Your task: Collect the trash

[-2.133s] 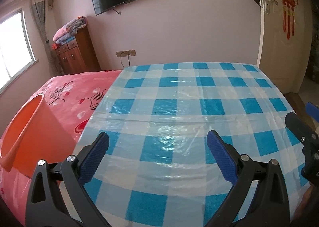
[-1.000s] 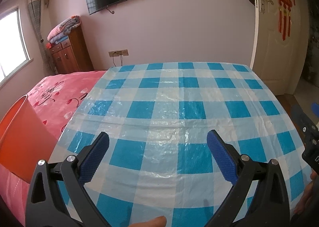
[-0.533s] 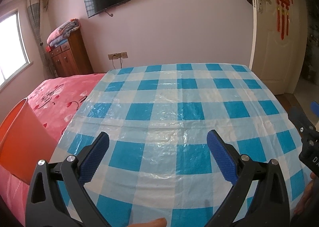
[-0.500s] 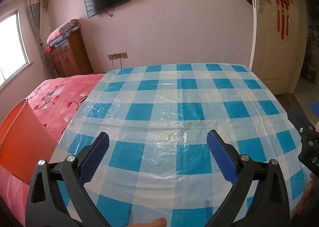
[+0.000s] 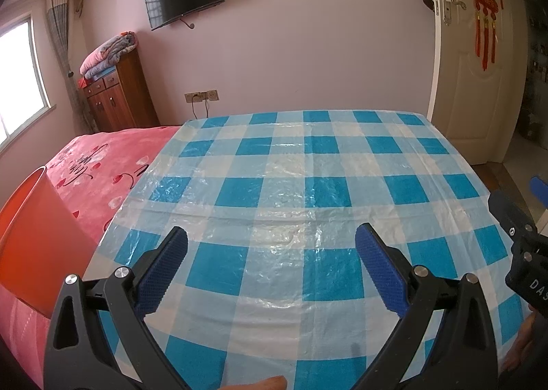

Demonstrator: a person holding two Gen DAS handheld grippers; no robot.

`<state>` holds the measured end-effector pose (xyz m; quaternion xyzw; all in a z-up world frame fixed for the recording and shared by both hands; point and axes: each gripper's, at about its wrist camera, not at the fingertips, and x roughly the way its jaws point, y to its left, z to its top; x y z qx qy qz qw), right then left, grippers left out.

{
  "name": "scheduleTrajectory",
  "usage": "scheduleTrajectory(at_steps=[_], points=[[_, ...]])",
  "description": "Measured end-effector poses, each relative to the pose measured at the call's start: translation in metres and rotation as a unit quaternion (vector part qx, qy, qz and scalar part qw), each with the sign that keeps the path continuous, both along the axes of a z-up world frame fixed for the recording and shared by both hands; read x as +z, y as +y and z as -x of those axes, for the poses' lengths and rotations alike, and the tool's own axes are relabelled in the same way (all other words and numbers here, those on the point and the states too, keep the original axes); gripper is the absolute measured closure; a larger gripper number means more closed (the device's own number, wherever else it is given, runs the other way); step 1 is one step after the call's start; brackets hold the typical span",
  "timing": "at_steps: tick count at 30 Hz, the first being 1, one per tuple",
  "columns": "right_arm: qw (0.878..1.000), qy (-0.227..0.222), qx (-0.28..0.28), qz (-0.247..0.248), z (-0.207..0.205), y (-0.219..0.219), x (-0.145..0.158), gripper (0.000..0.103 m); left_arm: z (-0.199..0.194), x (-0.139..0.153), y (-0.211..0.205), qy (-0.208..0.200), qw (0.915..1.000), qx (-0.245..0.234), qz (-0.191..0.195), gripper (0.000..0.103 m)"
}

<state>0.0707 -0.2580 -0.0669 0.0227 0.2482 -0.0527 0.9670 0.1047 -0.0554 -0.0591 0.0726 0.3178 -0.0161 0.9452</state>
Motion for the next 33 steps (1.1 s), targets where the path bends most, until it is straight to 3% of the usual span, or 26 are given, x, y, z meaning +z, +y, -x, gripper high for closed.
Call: scheduleTrajectory(at_steps=[25, 33], points=[[1.000, 0.009, 0.012, -0.008, -0.002, 0.004, -0.003, 0.008, 0.000, 0.001, -0.001, -0.003, 1.0000, -0.001, 0.003, 0.004], [0.995, 0.090, 0.009, -0.037, -0.025, -0.002, -0.026, 0.007, -0.016, -0.025, -0.001, 0.053, 0.9985, 0.012, -0.001, 0.004]])
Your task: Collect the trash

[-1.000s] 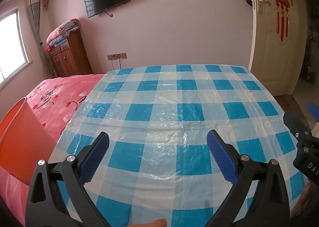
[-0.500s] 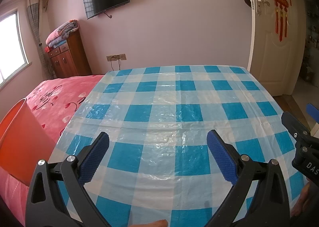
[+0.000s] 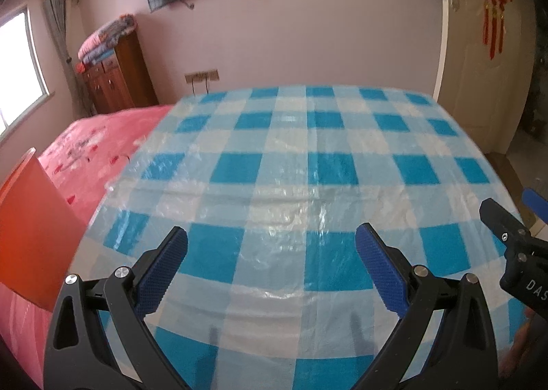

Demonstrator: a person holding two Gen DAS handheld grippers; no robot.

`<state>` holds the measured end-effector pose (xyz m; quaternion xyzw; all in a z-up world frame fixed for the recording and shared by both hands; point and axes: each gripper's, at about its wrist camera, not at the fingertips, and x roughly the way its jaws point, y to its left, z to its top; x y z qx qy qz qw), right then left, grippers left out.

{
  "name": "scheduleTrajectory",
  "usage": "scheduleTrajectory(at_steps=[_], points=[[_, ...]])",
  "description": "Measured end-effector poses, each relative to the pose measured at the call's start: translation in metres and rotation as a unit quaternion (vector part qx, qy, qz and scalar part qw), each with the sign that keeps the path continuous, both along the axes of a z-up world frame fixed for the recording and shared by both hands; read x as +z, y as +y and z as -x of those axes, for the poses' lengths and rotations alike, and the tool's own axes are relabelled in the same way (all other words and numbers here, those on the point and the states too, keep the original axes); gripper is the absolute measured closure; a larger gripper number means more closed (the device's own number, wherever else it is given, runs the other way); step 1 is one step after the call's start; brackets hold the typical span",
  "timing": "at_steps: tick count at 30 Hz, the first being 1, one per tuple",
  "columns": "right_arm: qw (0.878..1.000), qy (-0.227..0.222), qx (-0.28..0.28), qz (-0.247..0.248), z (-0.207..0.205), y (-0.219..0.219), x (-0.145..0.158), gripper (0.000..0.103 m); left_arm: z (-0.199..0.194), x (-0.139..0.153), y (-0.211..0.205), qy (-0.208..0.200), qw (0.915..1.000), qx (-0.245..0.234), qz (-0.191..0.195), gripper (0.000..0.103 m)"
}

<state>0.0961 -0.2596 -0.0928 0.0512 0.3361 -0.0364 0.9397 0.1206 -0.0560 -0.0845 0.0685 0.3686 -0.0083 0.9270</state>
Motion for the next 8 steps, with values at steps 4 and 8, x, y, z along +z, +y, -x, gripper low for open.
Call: scheduleTrajectory(at_steps=[4, 8], points=[[0.999, 0.053, -0.003, -0.003, -0.014, -0.001, -0.020, 0.007, -0.012, -0.017, -0.001, 0.032, 0.9995, 0.001, 0.006, 0.004], [0.996, 0.091, -0.003, 0.019, -0.023, 0.005, -0.035, 0.007, -0.023, -0.031, -0.004, 0.060, 0.9981, 0.004, 0.013, 0.004]])
